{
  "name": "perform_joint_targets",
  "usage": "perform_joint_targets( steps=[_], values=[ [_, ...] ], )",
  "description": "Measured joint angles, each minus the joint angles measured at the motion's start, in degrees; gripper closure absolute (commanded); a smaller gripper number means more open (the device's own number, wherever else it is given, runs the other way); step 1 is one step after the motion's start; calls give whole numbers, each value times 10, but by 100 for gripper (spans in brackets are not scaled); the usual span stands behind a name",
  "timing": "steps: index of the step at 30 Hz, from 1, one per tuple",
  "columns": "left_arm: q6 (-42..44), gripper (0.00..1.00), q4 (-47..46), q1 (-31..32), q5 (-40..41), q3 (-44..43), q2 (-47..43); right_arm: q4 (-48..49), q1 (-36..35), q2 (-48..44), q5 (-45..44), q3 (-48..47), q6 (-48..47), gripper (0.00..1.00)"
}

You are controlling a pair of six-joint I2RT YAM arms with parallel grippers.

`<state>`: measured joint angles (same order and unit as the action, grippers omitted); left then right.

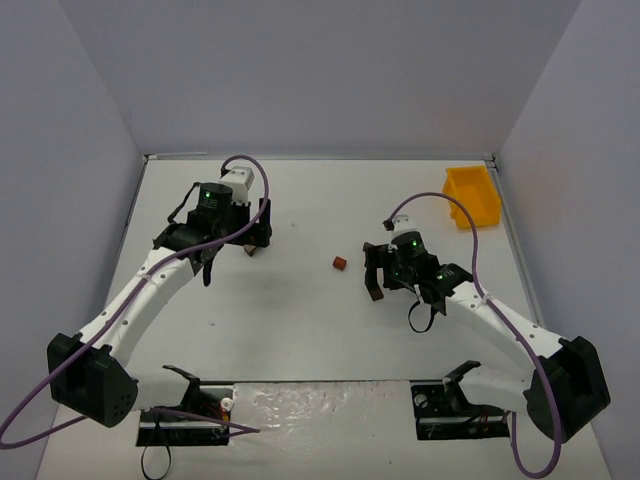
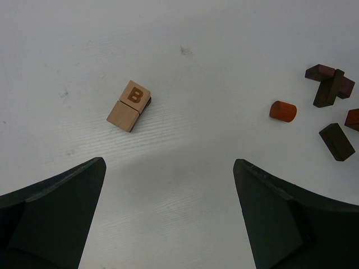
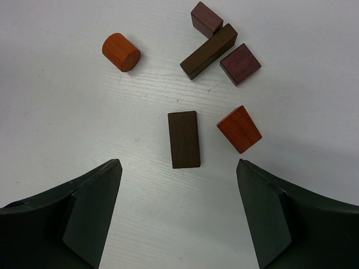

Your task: Build the wood block tower

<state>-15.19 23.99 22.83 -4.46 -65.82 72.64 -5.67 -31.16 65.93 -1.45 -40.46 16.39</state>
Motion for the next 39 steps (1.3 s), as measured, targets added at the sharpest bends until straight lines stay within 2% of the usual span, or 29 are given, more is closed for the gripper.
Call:
perform_joint_targets(
  steps=[39],
  values=[
    [0,3,-8,0,1,0,17,0,31,0,4,-8,-2,24]
  ],
)
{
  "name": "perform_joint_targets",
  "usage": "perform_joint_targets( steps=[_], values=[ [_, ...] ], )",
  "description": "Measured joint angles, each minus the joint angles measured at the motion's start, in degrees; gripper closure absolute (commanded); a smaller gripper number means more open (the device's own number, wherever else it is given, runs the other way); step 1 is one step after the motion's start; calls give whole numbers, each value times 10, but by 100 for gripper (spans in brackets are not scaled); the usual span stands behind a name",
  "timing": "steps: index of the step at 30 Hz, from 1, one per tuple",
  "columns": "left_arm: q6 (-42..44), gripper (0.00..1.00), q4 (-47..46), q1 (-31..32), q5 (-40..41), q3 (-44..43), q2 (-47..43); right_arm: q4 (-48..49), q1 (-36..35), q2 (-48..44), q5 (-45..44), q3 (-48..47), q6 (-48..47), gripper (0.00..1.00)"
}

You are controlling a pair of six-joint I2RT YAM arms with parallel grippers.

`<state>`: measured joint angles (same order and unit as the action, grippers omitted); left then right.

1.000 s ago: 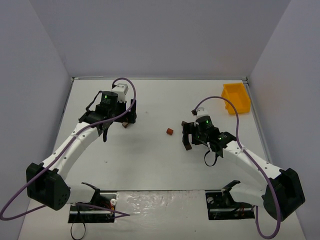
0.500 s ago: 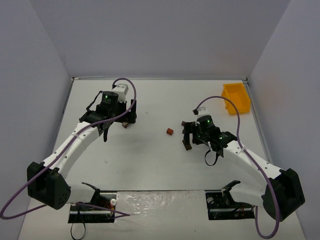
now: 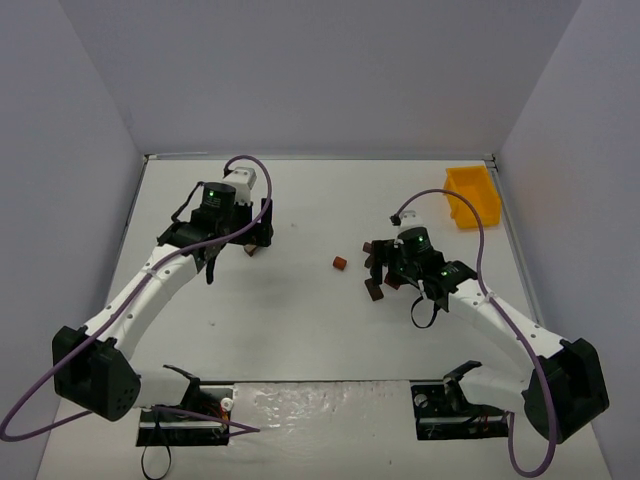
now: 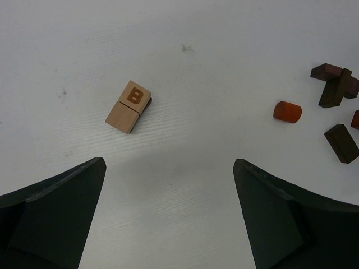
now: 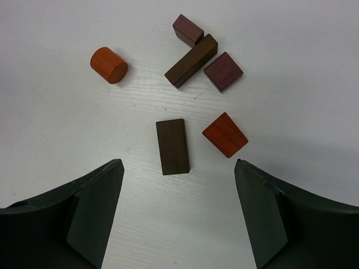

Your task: Build the wood block tower

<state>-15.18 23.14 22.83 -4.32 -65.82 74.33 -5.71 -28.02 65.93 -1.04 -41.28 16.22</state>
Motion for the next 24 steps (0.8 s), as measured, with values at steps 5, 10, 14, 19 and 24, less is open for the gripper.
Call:
perform_joint_targets(
  steps=[5,10,14,19,24],
  values=[
    [3,3,2,0,-5,0,-13,1,20,5,5,-7,0,27],
    [11,3,6,0,-17,0,-27,1,25,27,30,-7,0,36],
    [18,3,10,0,-28,0,-30,6,23,54,51,-4,1,41],
    [29,3,15,0,-41,0,-30,27,16,83,60,19,7,41],
    [32,3,20,0,-53,0,-30,58,2,115,60,38,18,44]
  ],
)
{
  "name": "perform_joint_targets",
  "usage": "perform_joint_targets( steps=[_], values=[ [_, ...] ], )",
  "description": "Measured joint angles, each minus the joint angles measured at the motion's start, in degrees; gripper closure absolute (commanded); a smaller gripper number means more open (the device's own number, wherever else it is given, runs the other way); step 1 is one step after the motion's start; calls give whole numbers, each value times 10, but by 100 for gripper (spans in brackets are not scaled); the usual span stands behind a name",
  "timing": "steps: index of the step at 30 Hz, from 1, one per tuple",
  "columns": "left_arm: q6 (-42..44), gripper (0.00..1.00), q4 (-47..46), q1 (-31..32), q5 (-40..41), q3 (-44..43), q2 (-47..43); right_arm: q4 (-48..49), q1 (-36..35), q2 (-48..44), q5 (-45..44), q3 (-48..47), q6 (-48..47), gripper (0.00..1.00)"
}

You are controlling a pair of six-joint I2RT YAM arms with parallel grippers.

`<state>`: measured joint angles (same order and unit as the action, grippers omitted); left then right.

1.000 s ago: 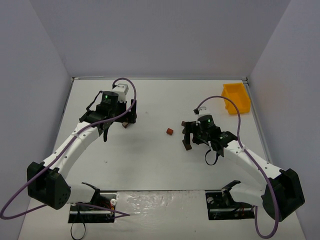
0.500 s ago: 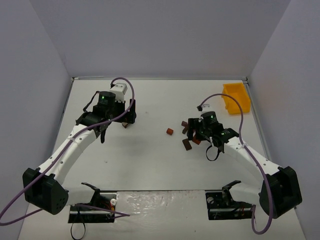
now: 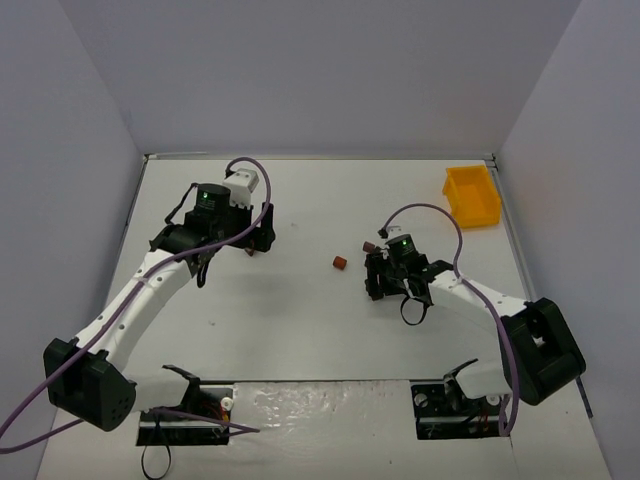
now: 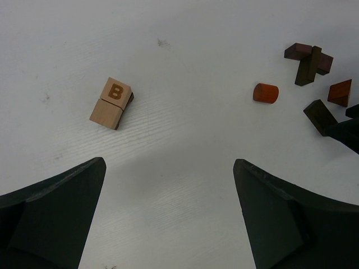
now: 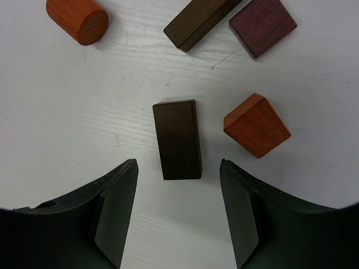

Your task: Build the wood block tower

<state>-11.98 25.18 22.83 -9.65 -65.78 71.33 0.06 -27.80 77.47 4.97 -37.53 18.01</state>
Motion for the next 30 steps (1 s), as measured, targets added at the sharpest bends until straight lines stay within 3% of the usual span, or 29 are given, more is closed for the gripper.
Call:
perform_joint_targets(
  steps=[11,18,30],
  values=[
    [0,3,11,0,-14,0,0,37,-23,58,-12,6,28,48],
    [-6,3,16,0,-15,3,0,48,-24,63,-28,7,45,57],
    [-76,3,16,37,5,12,5,53,-113,66,-24,3,70,51]
  ],
)
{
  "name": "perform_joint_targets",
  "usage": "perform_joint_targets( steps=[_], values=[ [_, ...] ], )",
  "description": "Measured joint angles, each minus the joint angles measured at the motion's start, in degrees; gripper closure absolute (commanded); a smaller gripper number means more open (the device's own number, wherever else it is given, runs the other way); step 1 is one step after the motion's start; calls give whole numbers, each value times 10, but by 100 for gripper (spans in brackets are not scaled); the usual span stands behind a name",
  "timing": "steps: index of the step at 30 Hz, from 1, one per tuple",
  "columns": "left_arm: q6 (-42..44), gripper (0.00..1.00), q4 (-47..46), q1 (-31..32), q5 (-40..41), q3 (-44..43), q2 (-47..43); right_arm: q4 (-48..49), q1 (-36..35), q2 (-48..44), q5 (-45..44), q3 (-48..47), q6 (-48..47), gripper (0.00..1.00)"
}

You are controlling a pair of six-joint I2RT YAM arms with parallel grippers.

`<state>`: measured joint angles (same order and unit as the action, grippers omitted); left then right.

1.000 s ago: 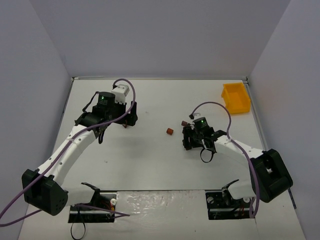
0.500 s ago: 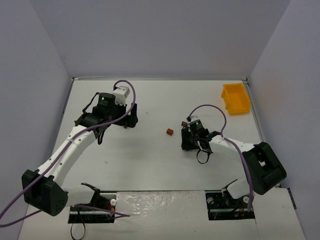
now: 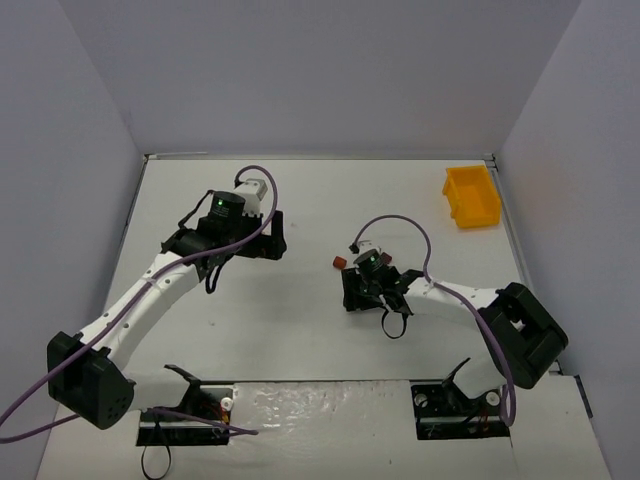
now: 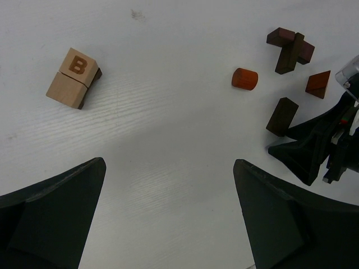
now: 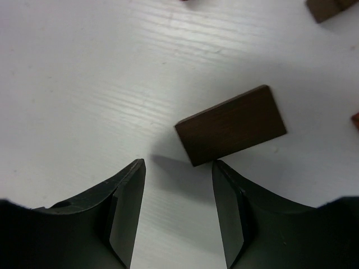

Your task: Build the wood block tower

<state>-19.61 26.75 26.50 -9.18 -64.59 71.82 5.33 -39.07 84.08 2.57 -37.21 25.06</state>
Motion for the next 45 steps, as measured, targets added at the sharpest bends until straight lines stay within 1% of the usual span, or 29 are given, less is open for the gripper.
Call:
perform_joint_targets(
  steps=[5,9,11,13,16,19,20,24,28,32,36,38,45],
  values=[
    [-30,5,-1,44,22,6,17,0,-34,-1,3,-10,8,50],
    [-37,9,-13,94,38,6,49,-19,-22,-38,-22,-10,9,46],
    [-36,9,-27,117,41,5,74,-35,-1,-80,-33,-11,8,41],
    [-32,10,-32,142,43,-1,104,-52,34,-128,-37,-16,4,34],
    [-22,11,-39,173,48,-32,164,-78,102,-196,-48,-31,-1,26],
    [-10,15,-47,199,52,-71,220,-106,160,-247,-66,-49,-10,18],
    [-4,17,-48,209,53,-88,239,-114,176,-261,-67,-53,-12,17],
    [19,22,-62,239,56,-150,310,-142,233,-314,-69,-63,-19,15],
    [39,32,-68,262,54,-195,369,-161,269,-358,-78,-69,-25,14],
    [52,35,-65,278,49,-222,412,-173,275,-381,-83,-74,-31,14],
    [60,45,-60,288,50,-232,436,-182,278,-387,-84,-74,-35,14],
    [63,49,-58,293,51,-235,443,-185,278,-387,-84,-74,-36,14],
    [73,51,-42,304,64,-252,466,-193,279,-387,-84,-74,-38,14]
  ],
)
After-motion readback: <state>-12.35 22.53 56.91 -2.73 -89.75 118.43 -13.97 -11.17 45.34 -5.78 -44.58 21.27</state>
